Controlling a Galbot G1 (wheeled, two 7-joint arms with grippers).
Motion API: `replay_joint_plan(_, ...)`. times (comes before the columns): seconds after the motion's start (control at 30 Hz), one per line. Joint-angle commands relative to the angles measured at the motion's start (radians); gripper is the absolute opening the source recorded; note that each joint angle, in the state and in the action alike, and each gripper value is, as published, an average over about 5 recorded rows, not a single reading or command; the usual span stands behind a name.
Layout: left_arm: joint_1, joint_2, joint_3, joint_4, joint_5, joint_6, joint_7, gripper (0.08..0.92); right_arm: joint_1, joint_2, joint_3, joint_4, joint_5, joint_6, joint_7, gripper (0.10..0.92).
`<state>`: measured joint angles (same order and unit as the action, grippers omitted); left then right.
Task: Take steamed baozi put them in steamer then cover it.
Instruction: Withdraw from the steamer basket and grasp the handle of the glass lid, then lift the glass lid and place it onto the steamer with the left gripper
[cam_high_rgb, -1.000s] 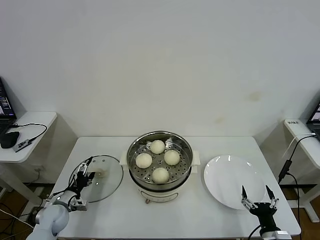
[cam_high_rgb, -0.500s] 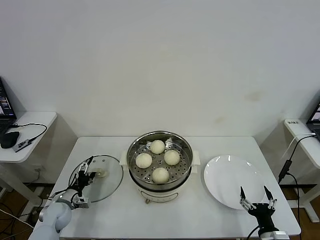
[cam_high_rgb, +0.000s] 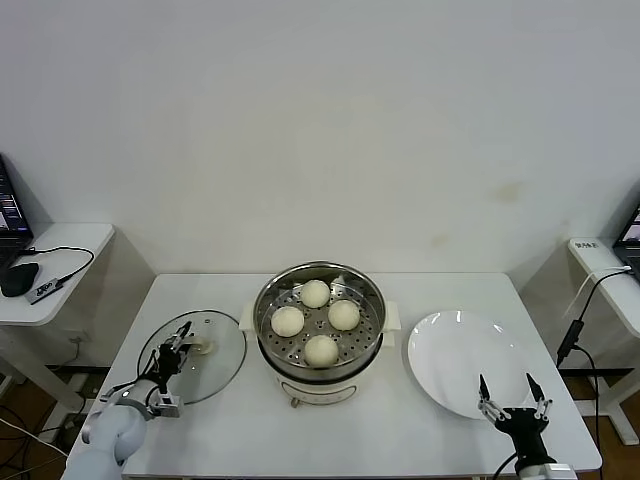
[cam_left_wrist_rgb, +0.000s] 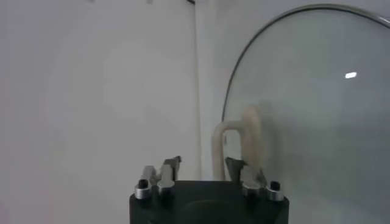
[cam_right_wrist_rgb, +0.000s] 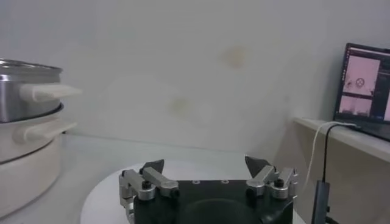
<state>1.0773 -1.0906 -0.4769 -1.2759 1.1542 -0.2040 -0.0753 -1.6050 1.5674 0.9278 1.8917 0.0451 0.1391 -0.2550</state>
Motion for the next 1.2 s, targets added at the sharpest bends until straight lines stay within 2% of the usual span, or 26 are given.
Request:
replay_joint_plan(0.03, 0.001, -0.007, -0.003, 0.018, 0.016, 0.002, -0.031, 0.37, -0.001, 0.001, -0.001, 0.002, -0.004, 0.003, 0.0, 0.823)
replay_joint_plan(0.3, 0.033, -0.029, -0.036, -0.029, 0.048, 0.006, -0.134, 0.159, -0.002, -0.001, -0.011, 0.003, -0.006, 0.006, -0.002, 0.823)
replay_joint_plan(0.43, 0.079, -0.043, -0.08, -0.109, 0.083, 0.019, -0.185, 0.143, -0.001, -0.006, -0.017, 0.006, -0.006, 0.006, -0.004, 0.823)
replay_joint_plan(0.6, 0.164, -0.042, -0.144, -0.232, 0.09, 0.055, -0.198, 0.142, 0.001, -0.016, -0.024, 0.009, -0.007, 0.006, -0.006, 0.823)
replay_joint_plan(0.73, 0.258, -0.017, -0.197, -0.371, 0.058, 0.111, -0.149, 0.142, 0.0, -0.021, -0.037, 0.02, -0.011, 0.004, -0.007, 0.823)
replay_joint_plan(0.9, 0.369, 0.039, -0.269, -0.589, -0.026, 0.2, -0.009, 0.142, -0.002, -0.022, -0.052, 0.026, -0.025, 0.008, -0.008, 0.823)
replay_joint_plan(1.07, 0.398, 0.086, -0.311, -0.741, -0.14, 0.276, 0.098, 0.142, -0.006, -0.024, -0.06, 0.026, -0.041, 0.015, -0.009, 0.823)
replay_joint_plan(1.2, 0.39, 0.118, -0.237, -0.854, -0.2, 0.346, 0.147, 0.142, -0.004, -0.028, -0.059, 0.022, -0.063, 0.022, -0.01, 0.823)
